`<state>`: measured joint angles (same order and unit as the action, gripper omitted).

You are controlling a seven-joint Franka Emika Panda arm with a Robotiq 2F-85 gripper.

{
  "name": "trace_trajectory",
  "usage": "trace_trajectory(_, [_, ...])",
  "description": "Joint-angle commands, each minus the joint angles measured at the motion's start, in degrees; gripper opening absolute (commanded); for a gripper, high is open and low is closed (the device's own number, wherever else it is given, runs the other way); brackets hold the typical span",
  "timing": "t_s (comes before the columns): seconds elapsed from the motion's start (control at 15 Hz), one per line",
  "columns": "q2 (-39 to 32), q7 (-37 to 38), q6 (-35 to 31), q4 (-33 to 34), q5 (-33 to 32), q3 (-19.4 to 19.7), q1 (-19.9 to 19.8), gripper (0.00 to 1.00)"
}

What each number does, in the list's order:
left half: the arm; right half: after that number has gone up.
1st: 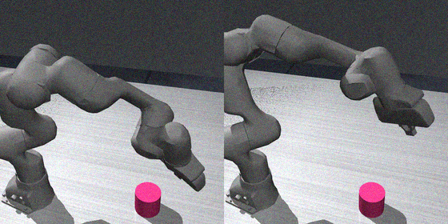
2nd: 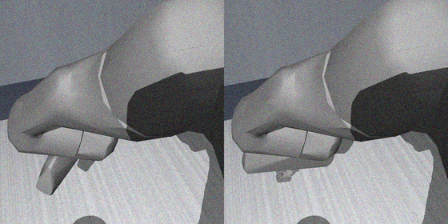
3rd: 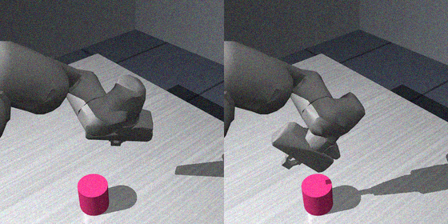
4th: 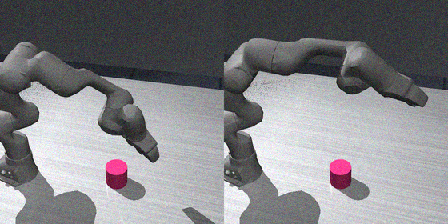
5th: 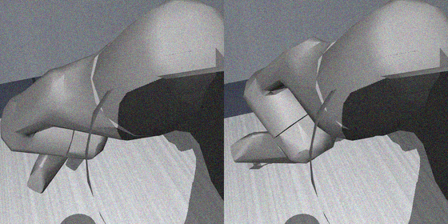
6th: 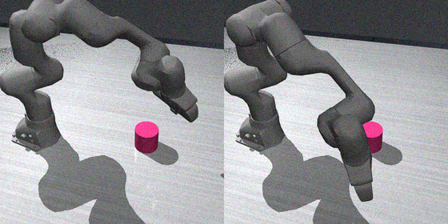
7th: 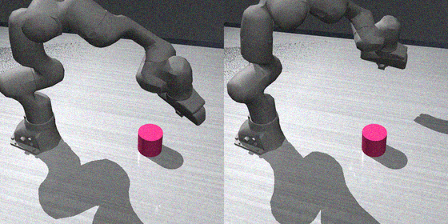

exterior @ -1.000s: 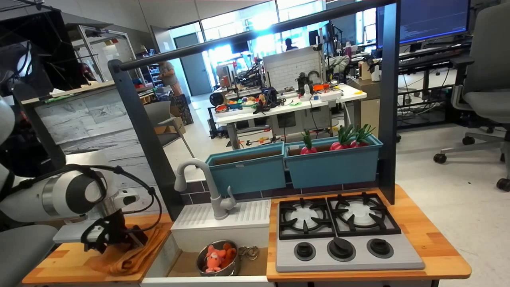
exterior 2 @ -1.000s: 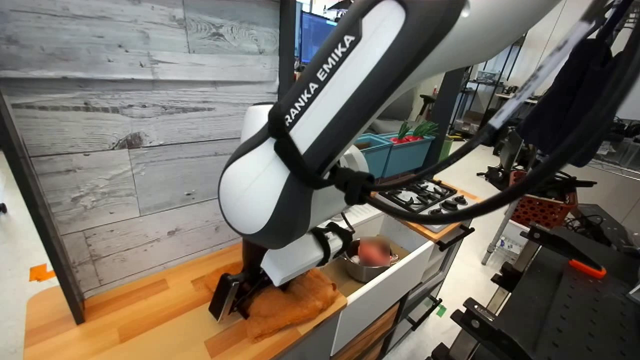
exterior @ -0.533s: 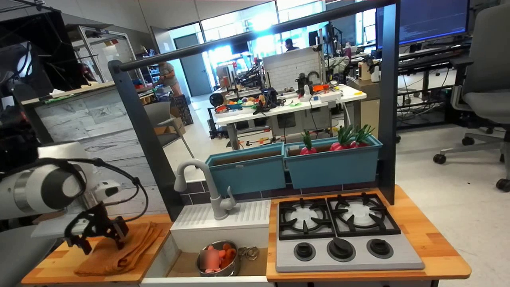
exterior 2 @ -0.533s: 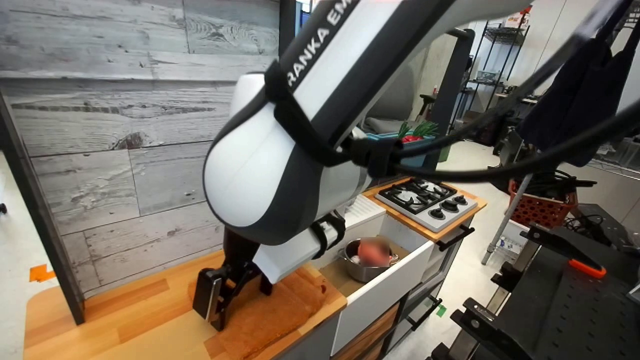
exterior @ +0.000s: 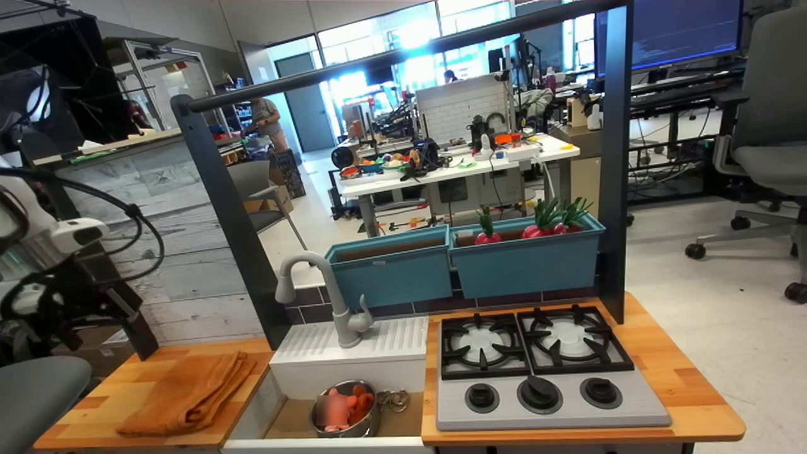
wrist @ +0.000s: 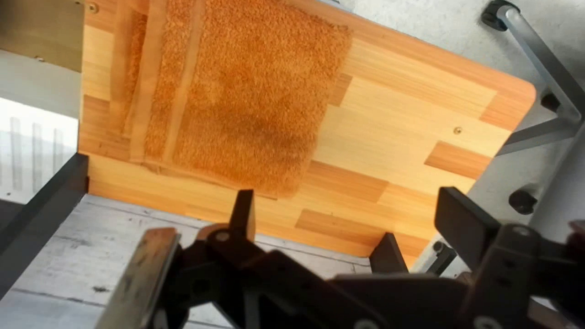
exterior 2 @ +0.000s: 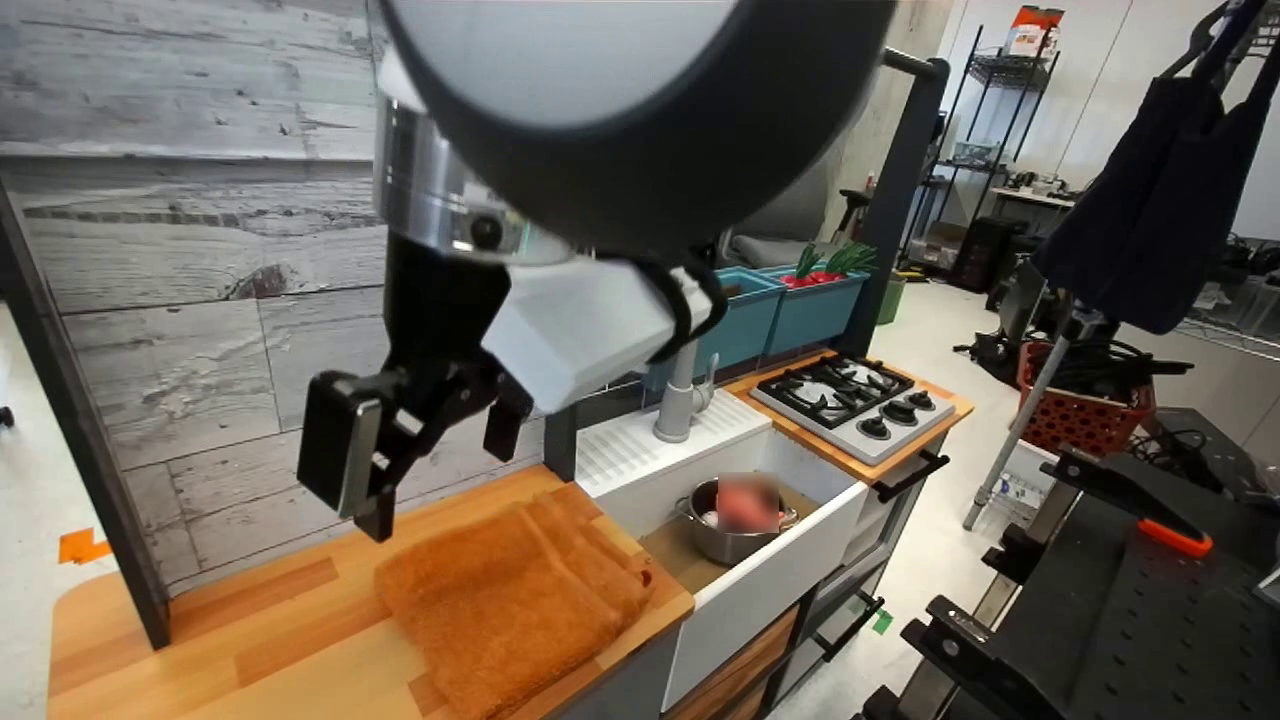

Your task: Pick up the plush toys on the stove and put them in the sink, then wipe the counter

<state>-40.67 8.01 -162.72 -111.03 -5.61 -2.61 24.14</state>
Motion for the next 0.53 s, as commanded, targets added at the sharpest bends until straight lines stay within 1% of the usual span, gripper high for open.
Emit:
trace_trajectory(0.0, [14.0,4.2,-0.7,-13.0,-2.1,2.7,3.0,1.0])
trace_trajectory(0.07, [16.7,6.7,-0.3,-15.0,-2.9,4.3,4.4,1.0])
trace_trajectory(0.13, [9.4,3.5,-0.2,-8.0,-1.8,1.2,1.5,1.0])
trace_trajectory(0.27, [14.3,5.4,-0.1,-12.2,-2.5,1.9,2.0,1.0])
trace_trajectory(0.47, [16.1,5.8,-0.1,-14.2,-2.7,1.9,1.9,1.0])
